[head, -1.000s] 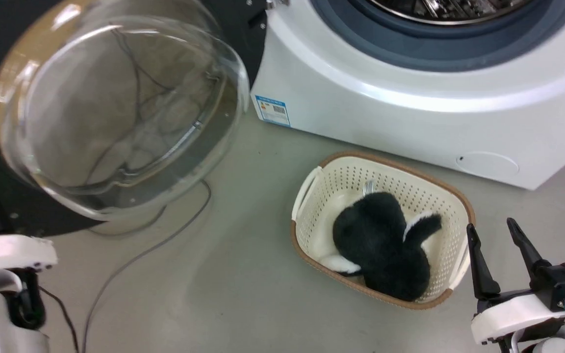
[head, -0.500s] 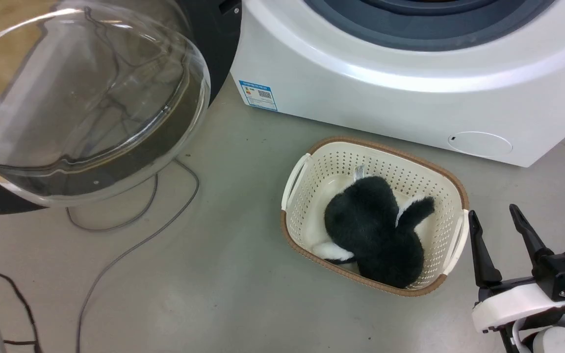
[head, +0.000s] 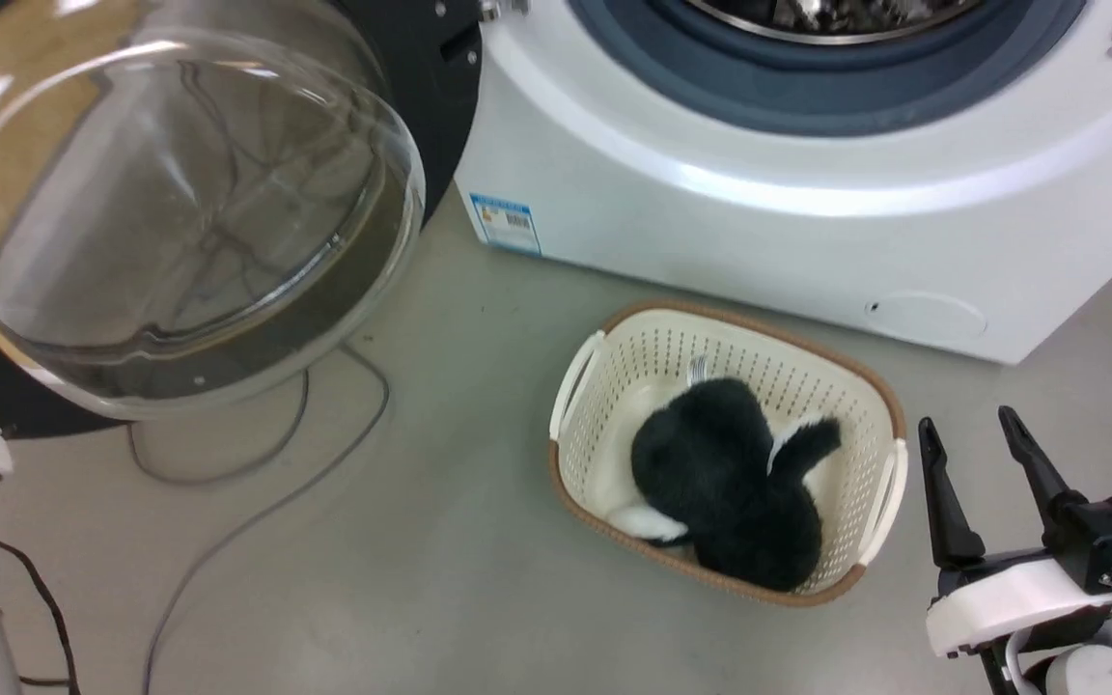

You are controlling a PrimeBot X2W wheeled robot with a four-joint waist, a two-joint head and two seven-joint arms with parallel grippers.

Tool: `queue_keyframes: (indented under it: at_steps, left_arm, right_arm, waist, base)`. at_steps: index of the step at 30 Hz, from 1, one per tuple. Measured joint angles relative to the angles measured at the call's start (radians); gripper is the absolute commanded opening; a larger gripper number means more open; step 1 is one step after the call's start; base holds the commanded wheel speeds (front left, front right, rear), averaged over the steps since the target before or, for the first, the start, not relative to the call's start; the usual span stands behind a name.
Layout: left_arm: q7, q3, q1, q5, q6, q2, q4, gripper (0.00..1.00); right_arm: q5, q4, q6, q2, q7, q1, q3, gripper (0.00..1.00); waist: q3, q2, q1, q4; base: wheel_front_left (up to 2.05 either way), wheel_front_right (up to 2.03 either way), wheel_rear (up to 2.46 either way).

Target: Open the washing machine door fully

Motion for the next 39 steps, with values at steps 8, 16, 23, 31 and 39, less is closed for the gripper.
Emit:
queue_keyframes:
  at_steps: [8,16,23,31,39]
  left_arm:
    - [0.000,-0.018,0.089,0.020,-0.006,-0.044,-0.083,0.00]
    - [0.000,-0.094,0.213,0.048,-0.009,-0.114,-0.233,0.00]
    - [0.000,-0.171,0.344,0.063,-0.009,-0.163,-0.351,0.00]
    - [0.000,-0.248,0.452,0.069,-0.009,-0.210,-0.453,1.00]
    - [0.000,-0.330,0.516,0.068,-0.009,-0.228,-0.506,1.00]
  right_arm:
    - [0.030,0.011,0.000,0.000,0.000,0.045,0.005,1.00]
    - [0.074,0.014,0.000,0.000,0.000,0.102,0.006,1.00]
    - [0.102,0.015,0.000,0.000,0.000,0.140,0.014,1.00]
    - [0.109,0.008,0.000,0.001,0.000,0.161,0.009,1.00]
    - [0.111,-0.043,0.000,0.001,0.000,0.172,0.006,1.00]
  waist:
    - [-0.098,0.0000,0.0000,0.005]
    - [-0.202,0.0000,-0.0001,0.012]
    - [-0.277,0.0000,-0.0002,-0.003]
    - [-0.314,0.0000,-0.0003,-0.067]
    - [-0.339,0.0000,-0.0003,-0.145]
  base:
    - [0.00,0.00,0.00]
    - [0.00,0.00,0.00]
    - [0.00,0.00,0.00]
    - [0.00,0.00,0.00]
    - [0.00,0.00,0.00]
